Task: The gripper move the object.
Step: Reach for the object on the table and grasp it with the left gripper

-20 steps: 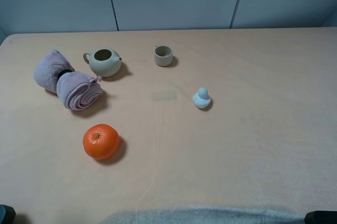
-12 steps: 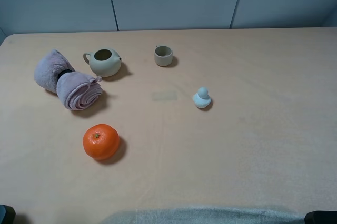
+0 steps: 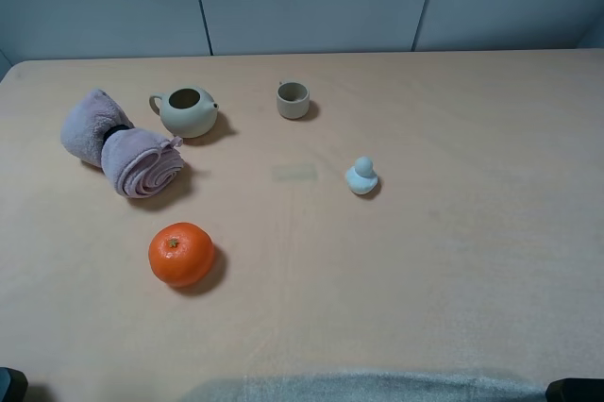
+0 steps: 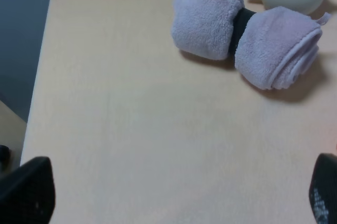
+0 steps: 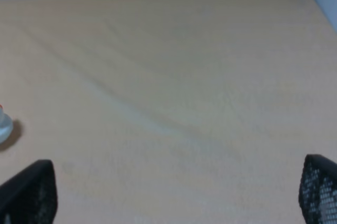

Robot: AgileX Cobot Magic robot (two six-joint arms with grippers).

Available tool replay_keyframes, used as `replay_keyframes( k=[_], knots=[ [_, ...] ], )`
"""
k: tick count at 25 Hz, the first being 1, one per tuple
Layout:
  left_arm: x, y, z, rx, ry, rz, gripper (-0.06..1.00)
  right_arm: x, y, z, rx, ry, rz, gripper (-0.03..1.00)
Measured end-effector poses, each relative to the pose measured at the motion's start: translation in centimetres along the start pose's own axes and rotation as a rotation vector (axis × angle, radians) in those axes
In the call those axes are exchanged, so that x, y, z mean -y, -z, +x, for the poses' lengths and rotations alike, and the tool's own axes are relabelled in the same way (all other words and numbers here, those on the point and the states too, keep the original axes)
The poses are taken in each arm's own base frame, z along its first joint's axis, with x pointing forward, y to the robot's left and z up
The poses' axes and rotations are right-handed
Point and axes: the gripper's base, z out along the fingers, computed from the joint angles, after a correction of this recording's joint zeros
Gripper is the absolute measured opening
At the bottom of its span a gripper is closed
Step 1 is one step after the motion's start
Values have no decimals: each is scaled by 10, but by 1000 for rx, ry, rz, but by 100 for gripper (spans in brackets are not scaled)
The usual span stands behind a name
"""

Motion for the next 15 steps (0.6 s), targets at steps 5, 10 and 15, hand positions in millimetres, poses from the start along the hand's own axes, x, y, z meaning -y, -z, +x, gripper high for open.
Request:
replay_keyframes(
  k=[5,10,15],
  knots=[
    [0,0,0,0,-2,-4,96,0,0,0,0,0,0,69],
    [-1,3,-3,13,-1,-5,96,0,0,0,0,0,0,69],
    [-2,1,-19,-47,-4,-2,96,0,0,0,0,0,0,69]
  ],
)
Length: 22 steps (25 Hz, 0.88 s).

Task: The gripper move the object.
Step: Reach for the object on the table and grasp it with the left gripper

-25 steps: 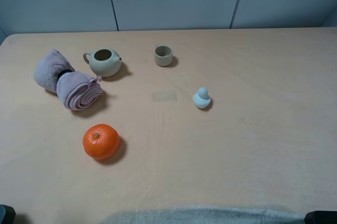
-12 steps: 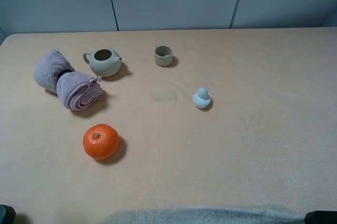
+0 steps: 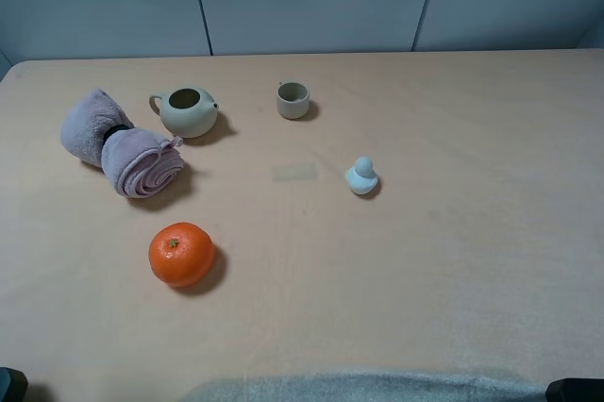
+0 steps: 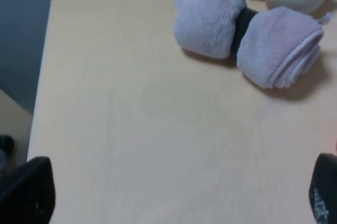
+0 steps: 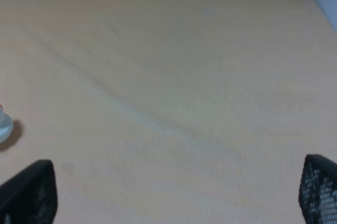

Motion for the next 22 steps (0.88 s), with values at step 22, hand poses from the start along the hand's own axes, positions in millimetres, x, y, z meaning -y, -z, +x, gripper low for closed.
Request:
replay_keyframes(
  k=[22],
  knots=[
    [8,-54,-78,-371,-122,150,95,0,0,0,0,-1,-2,69]
  ],
)
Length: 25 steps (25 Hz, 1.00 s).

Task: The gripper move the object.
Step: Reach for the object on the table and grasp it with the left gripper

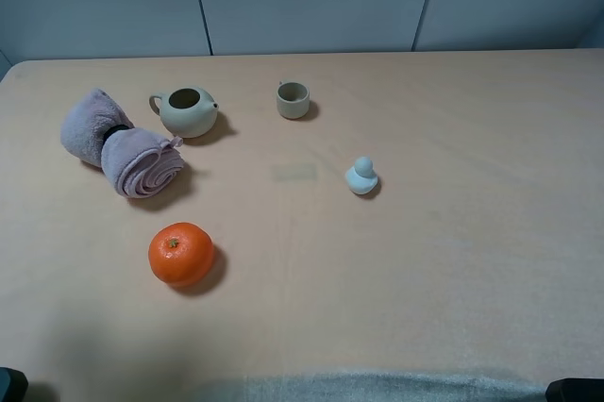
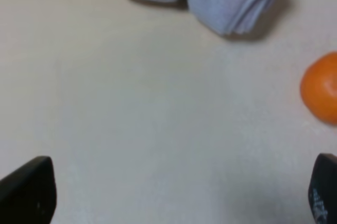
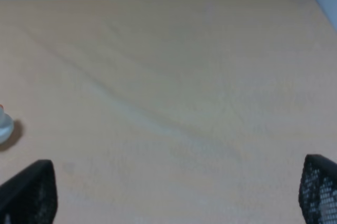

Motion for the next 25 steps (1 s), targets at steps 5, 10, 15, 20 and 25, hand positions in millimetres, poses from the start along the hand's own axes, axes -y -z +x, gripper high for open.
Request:
replay_keyframes(
  k=[5,10,15,20,25],
  knots=[
    [6,-14,-12,-76,-66,51,94,0,0,0,0,0,0,69],
    [14,-30,-24,-125,-108,87,93,0,0,0,0,0,0,69],
    [25,-49,-36,-165,-173,115,92,0,0,0,0,0,-1,69],
    [38,-66,-46,-201,-238,143,92,0,0,0,0,0,-1,69],
    [53,-84,-50,-258,-305,170,92,0,0,0,0,0,-1,69]
  ],
)
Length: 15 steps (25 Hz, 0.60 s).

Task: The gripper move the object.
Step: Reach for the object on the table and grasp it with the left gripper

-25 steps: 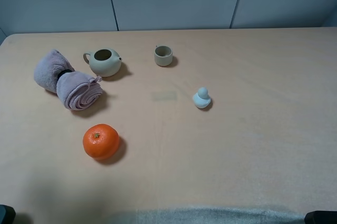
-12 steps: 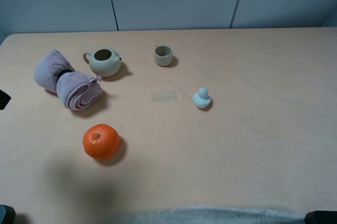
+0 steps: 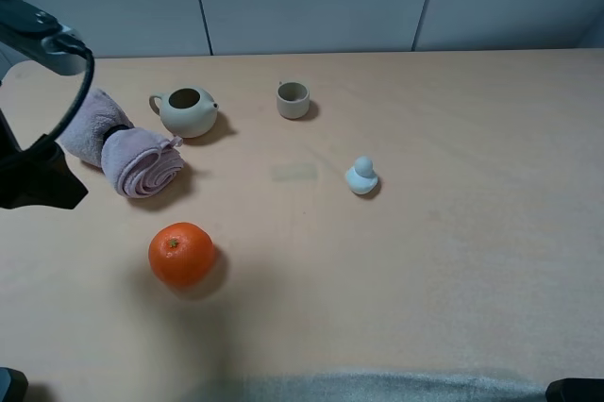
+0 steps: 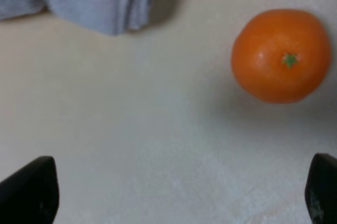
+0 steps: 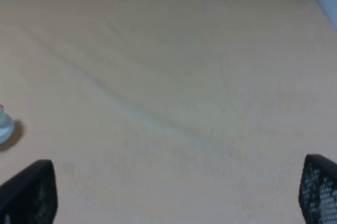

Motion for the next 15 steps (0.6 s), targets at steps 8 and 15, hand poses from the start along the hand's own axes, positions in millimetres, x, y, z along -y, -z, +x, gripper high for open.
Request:
replay_keyframes(
  k=[8,15],
  knots=[
    [15,-22,-14,-48,-82,24,92,0,0,0,0,0,0,69],
    [27,-43,-23,-97,-142,40,92,0,0,0,0,0,0,69]
  ],
)
